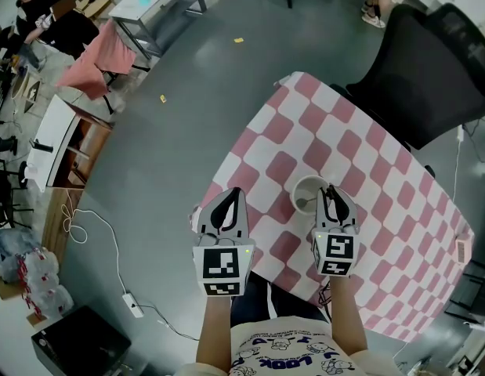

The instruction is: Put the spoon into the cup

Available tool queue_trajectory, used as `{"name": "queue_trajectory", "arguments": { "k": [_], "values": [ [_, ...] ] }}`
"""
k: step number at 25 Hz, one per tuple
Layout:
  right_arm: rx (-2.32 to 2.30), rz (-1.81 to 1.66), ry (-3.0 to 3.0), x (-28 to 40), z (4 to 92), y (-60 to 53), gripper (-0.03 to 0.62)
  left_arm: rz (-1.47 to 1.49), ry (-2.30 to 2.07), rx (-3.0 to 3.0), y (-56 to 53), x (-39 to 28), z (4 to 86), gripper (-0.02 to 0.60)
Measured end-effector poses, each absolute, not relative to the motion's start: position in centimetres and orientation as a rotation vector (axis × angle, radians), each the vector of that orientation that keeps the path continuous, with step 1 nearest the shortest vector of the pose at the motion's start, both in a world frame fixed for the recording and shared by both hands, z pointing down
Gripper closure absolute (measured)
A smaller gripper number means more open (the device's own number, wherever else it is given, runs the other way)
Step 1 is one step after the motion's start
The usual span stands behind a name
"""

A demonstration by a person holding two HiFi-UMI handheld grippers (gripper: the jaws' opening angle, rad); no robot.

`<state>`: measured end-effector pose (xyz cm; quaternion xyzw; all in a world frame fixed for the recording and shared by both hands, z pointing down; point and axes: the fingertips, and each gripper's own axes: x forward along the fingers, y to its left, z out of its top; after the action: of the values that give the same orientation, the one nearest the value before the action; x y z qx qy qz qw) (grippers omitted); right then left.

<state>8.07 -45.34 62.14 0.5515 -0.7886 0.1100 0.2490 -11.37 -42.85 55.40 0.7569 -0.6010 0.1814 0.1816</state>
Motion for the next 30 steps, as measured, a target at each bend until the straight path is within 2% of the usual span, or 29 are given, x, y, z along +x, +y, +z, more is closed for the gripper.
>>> {"name": "queue_trajectory", "arguments": {
  "k": [7,16,20,30],
  "values": [
    [1.551,0.339,-2.122,9.3,63.2,-45.7,0.474,0.504,-1.68,2.13,-42.6,-10.8,55.9,0.568],
    [1.631,0.361,-2.151,10.2,61.4,-45.8,0.396,0.483,-1.692,2.135,-42.1,-10.6,55.1,0.568],
    [1.687,0.332,-2.186,10.8,58.2,-45.6,0.396,0.457,-1.716,2.144,-41.9,-10.8,53.7,0.568],
    [1.828,0.216,-2.279,11.4,48.9,-45.0,0.468,0.339,-1.796,2.232,-42.1,-10.7,47.2,0.568]
  ]
}}
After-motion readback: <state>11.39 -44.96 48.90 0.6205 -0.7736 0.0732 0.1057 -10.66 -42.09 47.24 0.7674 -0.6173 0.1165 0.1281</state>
